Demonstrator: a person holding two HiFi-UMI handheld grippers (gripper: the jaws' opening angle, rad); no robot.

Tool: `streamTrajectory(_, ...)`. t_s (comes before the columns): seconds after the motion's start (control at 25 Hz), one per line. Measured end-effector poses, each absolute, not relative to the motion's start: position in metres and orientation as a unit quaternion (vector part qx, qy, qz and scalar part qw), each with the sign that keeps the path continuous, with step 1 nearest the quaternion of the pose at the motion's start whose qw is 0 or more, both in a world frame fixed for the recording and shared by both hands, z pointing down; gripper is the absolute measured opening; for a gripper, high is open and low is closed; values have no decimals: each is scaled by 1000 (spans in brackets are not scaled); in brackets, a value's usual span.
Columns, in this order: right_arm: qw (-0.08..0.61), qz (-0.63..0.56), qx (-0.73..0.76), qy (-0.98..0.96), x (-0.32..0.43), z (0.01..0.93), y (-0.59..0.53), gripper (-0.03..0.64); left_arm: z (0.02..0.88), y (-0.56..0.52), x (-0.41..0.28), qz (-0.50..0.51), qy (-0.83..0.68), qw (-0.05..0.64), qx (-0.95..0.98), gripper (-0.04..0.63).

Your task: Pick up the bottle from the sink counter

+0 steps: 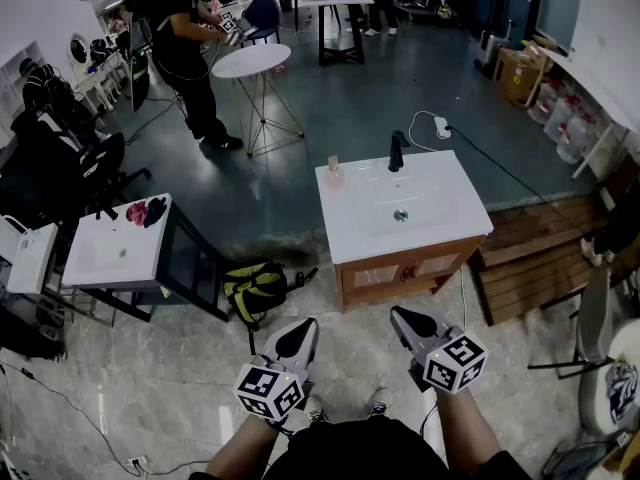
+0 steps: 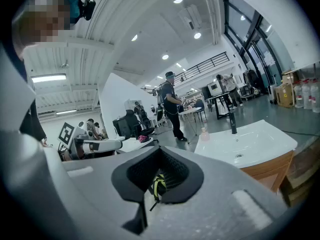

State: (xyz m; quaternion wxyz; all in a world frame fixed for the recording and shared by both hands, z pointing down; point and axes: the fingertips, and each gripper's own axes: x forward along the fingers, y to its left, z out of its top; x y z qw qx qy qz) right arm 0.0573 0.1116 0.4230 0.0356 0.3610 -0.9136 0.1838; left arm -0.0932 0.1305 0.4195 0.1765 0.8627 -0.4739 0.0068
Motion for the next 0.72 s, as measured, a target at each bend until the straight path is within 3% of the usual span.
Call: streamTrajectory(0.72, 28, 192, 344, -919, 67, 430, 117, 0, 429, 137, -83, 15, -482, 190, 855, 2)
